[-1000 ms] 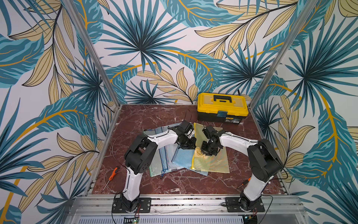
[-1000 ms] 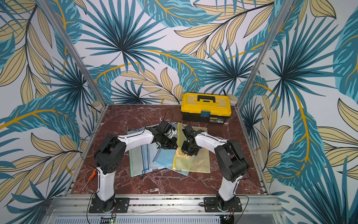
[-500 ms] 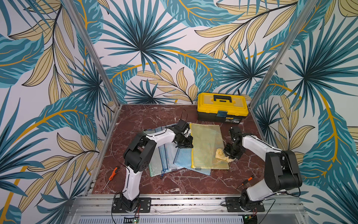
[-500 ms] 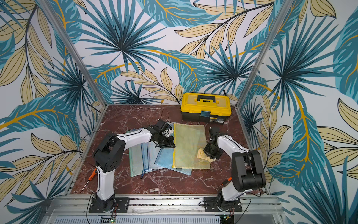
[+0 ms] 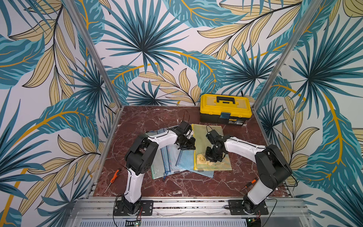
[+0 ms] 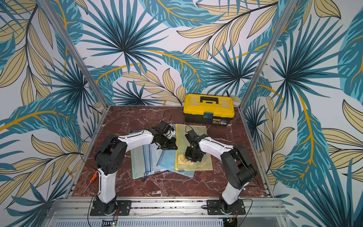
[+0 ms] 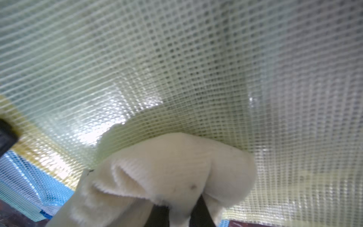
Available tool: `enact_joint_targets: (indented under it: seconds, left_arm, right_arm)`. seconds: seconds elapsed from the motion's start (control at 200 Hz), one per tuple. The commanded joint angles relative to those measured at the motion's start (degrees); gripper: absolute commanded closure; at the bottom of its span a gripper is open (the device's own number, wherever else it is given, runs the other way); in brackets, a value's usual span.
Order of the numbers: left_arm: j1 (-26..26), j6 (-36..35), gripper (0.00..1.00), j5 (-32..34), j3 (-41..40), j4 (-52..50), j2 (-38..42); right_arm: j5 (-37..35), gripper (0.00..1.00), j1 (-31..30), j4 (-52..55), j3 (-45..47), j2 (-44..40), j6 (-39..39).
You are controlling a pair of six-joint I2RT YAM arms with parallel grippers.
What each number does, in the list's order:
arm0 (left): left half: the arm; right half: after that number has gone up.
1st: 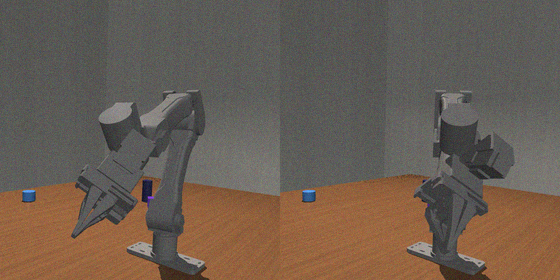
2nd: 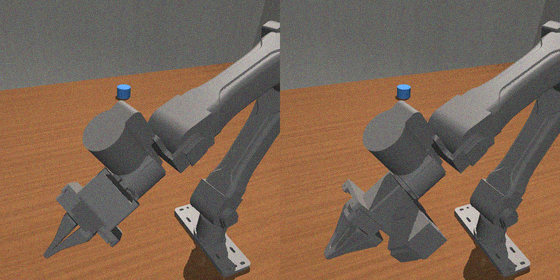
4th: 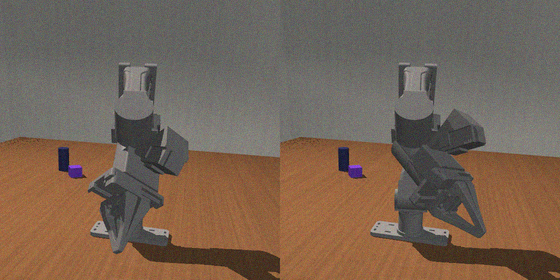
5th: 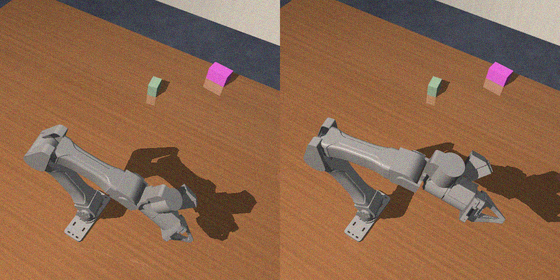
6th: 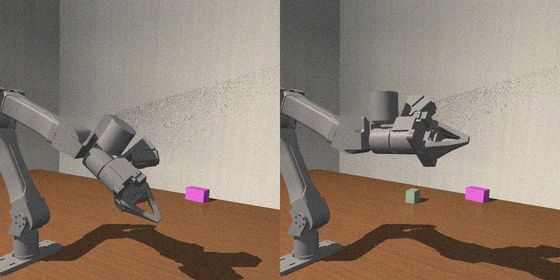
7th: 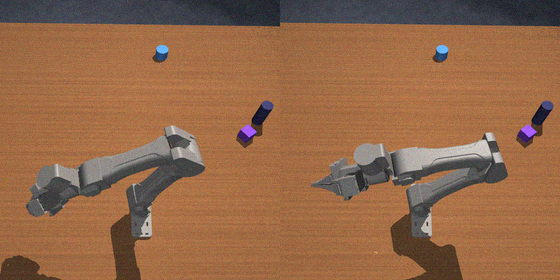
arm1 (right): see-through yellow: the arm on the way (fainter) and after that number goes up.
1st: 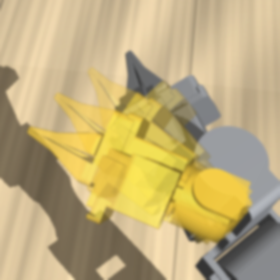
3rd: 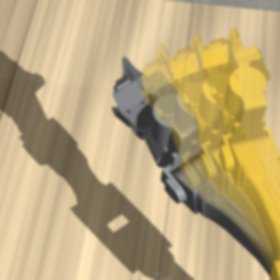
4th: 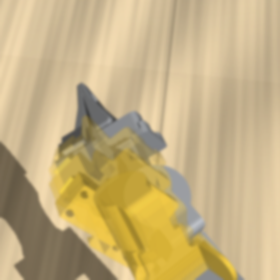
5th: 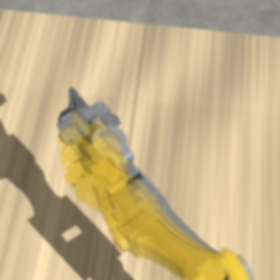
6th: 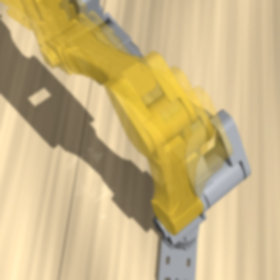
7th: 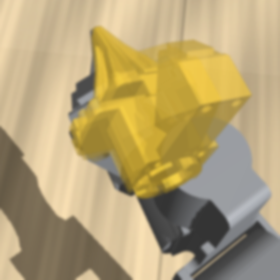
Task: Wipe the document bag
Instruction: Wipe the dirt from the document bag.
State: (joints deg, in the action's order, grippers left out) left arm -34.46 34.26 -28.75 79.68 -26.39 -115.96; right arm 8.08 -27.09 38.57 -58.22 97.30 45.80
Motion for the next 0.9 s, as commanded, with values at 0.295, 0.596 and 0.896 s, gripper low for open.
enact_joint_targets:
  seconds: [0.295,0.596,0.896]
  left_arm:
    - [1.85,-1.49,1.0,0.18,-3.66,0.27,3.38]
    - [1.85,-0.91,1.0,0.66,-4.31,0.64,3.81]
    - [1.85,-1.04,1.0,0.58,-5.71,1.01,4.08]
  right_arm:
    - [-3.4,1.0,19.85,10.22,8.4,-16.21,-8.13]
    - [3.82,1.0,-6.58,-1.54,0.51,-2.35,3.41]
    - [3.23,1.0,-4.71,-4.59,9.49,-0.51,5.19]
